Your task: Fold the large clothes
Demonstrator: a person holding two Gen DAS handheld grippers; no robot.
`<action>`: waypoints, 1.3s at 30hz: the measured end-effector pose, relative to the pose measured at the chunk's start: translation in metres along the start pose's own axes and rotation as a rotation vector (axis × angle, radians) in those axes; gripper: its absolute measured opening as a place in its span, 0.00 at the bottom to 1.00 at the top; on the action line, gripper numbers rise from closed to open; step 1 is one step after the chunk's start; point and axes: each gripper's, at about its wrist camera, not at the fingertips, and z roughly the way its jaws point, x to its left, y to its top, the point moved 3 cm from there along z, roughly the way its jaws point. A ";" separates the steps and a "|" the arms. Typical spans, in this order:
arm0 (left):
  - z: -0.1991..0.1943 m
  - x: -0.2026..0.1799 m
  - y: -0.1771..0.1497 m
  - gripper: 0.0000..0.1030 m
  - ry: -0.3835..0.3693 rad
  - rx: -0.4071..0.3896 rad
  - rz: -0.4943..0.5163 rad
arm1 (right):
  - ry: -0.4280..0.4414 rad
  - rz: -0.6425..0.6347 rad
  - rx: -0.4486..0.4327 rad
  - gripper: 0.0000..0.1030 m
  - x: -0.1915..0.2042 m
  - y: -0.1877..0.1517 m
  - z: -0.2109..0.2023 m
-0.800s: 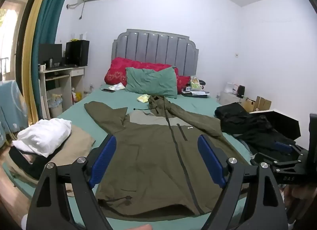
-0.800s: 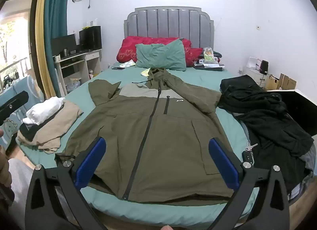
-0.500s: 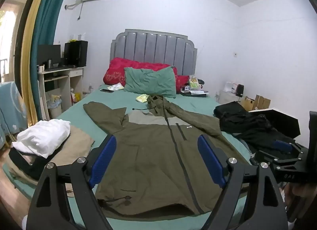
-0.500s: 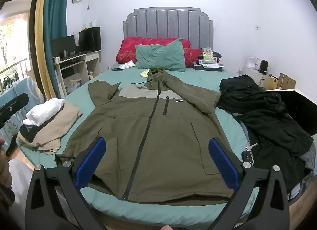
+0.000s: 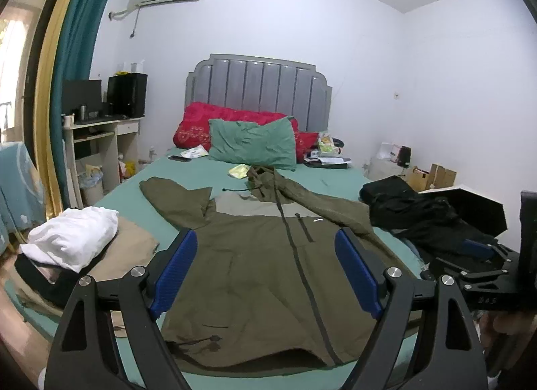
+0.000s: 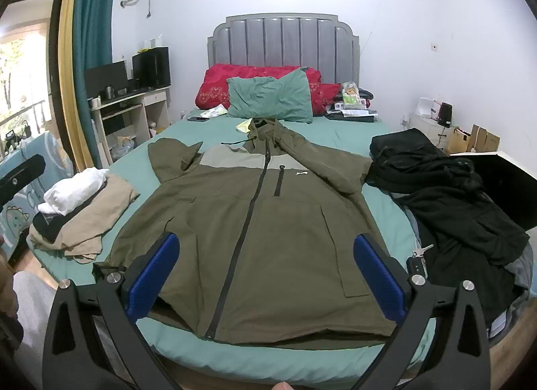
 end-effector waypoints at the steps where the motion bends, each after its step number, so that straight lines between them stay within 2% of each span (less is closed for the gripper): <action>1: 0.000 0.000 -0.001 0.84 -0.003 0.001 0.000 | -0.001 0.001 0.001 0.99 0.000 0.000 0.000; 39: -0.003 -0.006 0.004 0.84 -0.013 0.006 -0.009 | -0.001 0.001 -0.021 0.99 -0.006 0.006 -0.008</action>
